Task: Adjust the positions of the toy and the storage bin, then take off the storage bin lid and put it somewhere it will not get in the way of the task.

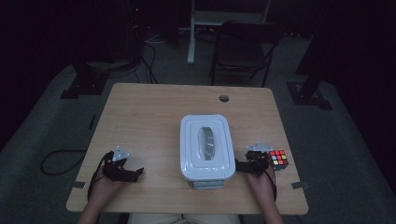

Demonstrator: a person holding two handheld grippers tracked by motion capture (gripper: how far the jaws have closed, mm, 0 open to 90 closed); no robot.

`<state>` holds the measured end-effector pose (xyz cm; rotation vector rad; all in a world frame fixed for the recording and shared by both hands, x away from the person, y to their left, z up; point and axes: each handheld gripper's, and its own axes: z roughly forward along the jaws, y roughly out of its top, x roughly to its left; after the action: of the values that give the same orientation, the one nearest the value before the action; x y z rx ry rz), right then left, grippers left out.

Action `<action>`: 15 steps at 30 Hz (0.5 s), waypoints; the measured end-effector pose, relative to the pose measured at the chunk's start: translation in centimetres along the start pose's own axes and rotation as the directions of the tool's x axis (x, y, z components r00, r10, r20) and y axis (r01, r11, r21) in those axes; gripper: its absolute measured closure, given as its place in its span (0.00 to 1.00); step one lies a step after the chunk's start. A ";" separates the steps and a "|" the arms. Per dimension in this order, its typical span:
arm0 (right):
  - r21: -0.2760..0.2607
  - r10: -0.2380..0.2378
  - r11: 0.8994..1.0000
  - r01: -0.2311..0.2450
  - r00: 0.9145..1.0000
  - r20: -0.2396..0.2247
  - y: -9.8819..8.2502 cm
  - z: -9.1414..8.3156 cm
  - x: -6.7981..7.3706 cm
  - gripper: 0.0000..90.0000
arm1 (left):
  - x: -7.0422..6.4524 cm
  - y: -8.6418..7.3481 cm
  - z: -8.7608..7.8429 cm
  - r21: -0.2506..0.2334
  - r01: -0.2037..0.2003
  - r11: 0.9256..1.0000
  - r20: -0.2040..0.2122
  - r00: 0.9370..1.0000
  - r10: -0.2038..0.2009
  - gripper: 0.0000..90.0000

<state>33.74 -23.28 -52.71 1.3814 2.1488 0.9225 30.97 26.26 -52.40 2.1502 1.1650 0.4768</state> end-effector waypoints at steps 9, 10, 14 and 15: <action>0.001 0.001 1.000 -0.001 1.000 -0.001 0.0 0.0 0.0 0.14 | 0.4 0.2 0.2 0.003 0.014 1.000 -0.010 1.000 -0.014 0.01; 0.000 0.001 1.000 -0.001 1.000 -0.001 0.0 0.0 0.0 0.14 | 0.5 0.3 0.2 0.007 0.015 1.000 -0.008 1.000 -0.015 0.01; 0.001 0.000 1.000 0.000 1.000 -0.001 0.0 0.0 0.0 0.14 | 1.0 0.7 0.2 0.021 0.025 0.999 0.015 1.000 -0.026 0.01; 0.002 0.000 1.000 0.000 1.000 -0.001 0.0 0.0 0.0 0.14 | 1.1 0.8 0.2 0.027 0.024 0.999 0.018 1.000 -0.024 0.01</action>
<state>33.75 -23.30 -52.70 1.3823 2.1504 0.9219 32.20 26.79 -52.02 2.1565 1.1922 0.4322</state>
